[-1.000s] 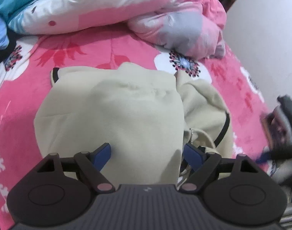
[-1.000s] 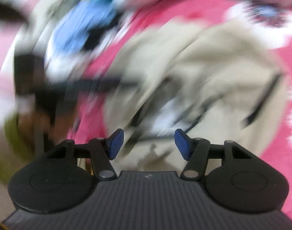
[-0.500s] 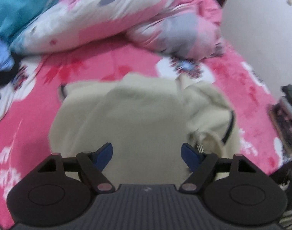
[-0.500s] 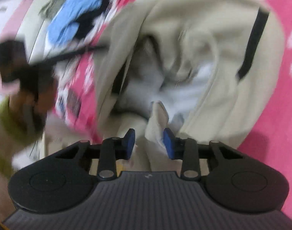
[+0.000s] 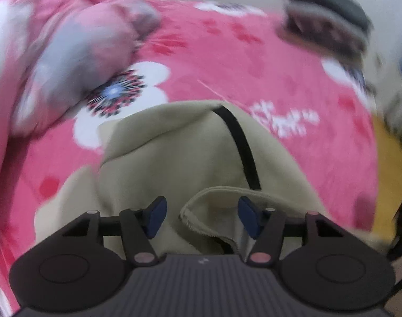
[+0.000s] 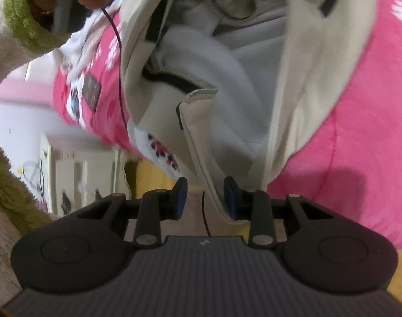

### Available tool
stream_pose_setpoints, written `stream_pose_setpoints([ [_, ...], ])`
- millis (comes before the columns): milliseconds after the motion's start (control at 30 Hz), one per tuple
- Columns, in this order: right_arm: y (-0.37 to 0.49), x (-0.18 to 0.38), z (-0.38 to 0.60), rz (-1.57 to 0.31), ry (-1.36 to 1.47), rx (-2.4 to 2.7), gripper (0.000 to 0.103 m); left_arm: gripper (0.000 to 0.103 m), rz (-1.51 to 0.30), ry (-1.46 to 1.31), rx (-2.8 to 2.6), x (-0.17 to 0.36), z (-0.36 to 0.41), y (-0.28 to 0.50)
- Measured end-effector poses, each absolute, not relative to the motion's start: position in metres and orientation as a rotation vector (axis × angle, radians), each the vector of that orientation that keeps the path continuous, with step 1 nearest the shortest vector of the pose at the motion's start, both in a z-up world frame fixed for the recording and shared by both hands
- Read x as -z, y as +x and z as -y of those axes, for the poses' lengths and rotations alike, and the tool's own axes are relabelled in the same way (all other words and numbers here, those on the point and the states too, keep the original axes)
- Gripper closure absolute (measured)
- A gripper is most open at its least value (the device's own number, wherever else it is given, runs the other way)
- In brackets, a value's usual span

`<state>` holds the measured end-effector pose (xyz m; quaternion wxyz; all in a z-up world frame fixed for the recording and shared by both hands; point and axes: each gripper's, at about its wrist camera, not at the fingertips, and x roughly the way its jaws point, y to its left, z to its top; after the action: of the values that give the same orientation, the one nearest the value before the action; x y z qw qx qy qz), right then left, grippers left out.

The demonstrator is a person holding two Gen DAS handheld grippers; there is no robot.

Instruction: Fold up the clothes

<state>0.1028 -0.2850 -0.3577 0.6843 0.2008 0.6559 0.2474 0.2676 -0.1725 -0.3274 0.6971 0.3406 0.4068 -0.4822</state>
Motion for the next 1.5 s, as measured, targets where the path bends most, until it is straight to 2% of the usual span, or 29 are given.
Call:
stream_pose_setpoints([
  [233,0.088,0.368,0.297,-1.37,0.59,-0.426,0.074,0.043,-0.796,1.1,1.147,0.37,0.192,0.24],
  [267,0.084,0.369,0.298,-1.353,0.603,-0.403,0.074,0.044,-0.788,1.098,1.138,0.373,0.195,0.24],
  [333,0.076,0.369,0.299,-1.321,0.636,-0.351,0.074,0.053,-0.772,1.085,1.124,0.378,0.2,0.242],
  [367,0.072,0.369,0.3,-1.306,0.655,-0.324,0.074,0.054,-0.763,1.08,1.119,0.38,0.202,0.242],
  [500,0.058,0.363,0.303,-1.231,0.731,-0.226,0.074,0.076,-0.723,1.043,1.094,0.38,0.206,0.245],
  [533,0.055,0.361,0.305,-1.208,0.748,-0.198,0.074,0.078,-0.714,1.024,1.088,0.376,0.206,0.245],
  [733,0.044,0.336,0.329,-1.024,0.863,-0.008,0.071,0.082,-0.664,0.842,1.035,0.337,0.203,0.255],
  [867,0.058,0.343,0.342,-0.936,0.934,0.064,0.069,0.083,-0.623,0.758,1.012,0.314,0.205,0.258],
  [1067,0.134,0.364,0.347,-0.954,0.829,0.006,0.062,0.084,-0.59,0.655,0.957,0.284,0.206,0.266],
  [1233,0.175,0.388,0.331,-1.103,0.723,0.015,0.061,0.085,-0.587,0.552,0.908,0.264,0.197,0.273],
  [1400,0.166,0.417,0.326,-1.257,0.844,0.135,0.061,0.085,-0.592,0.457,0.821,0.248,0.182,0.286],
  [1500,0.153,0.419,0.318,-1.278,0.915,0.158,0.061,0.086,-0.627,0.397,0.771,0.237,0.171,0.299],
])
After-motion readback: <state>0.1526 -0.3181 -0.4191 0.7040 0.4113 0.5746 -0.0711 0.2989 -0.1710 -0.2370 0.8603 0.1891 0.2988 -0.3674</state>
